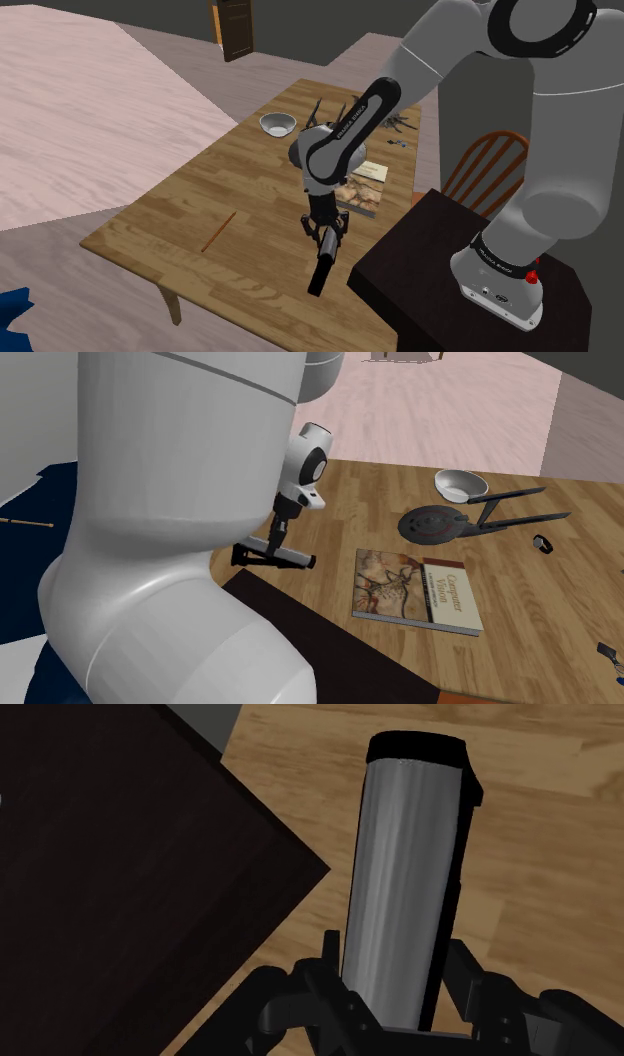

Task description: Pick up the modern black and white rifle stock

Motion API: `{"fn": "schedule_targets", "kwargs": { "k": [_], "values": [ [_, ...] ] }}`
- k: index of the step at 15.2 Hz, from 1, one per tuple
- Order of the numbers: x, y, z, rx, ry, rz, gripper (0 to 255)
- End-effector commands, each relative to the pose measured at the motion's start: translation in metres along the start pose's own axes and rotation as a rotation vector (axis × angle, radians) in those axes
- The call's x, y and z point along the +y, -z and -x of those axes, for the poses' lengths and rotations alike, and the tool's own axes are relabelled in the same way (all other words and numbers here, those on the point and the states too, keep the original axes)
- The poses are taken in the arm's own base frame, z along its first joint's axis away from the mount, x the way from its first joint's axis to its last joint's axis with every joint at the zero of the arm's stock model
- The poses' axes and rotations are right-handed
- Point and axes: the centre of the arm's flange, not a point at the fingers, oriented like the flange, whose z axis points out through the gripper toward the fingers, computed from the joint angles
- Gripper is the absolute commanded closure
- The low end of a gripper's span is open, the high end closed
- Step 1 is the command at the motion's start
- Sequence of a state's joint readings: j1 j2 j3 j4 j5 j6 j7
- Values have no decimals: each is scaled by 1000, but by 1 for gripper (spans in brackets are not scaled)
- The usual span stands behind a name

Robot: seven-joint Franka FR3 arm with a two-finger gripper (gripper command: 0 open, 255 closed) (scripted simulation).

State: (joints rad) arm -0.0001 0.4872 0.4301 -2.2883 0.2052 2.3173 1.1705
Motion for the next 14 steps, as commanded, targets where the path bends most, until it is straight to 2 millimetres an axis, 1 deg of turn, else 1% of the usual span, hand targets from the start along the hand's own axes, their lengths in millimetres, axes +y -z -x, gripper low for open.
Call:
{"fn": "schedule_targets", "kwargs": {
  "k": [1, 12, 14],
  "values": [
    [3, 9, 6, 0, 0, 0, 255],
    [20, 59, 30, 0, 0, 0, 255],
    [20, 60, 30, 0, 0, 0, 255]
  ]
}}
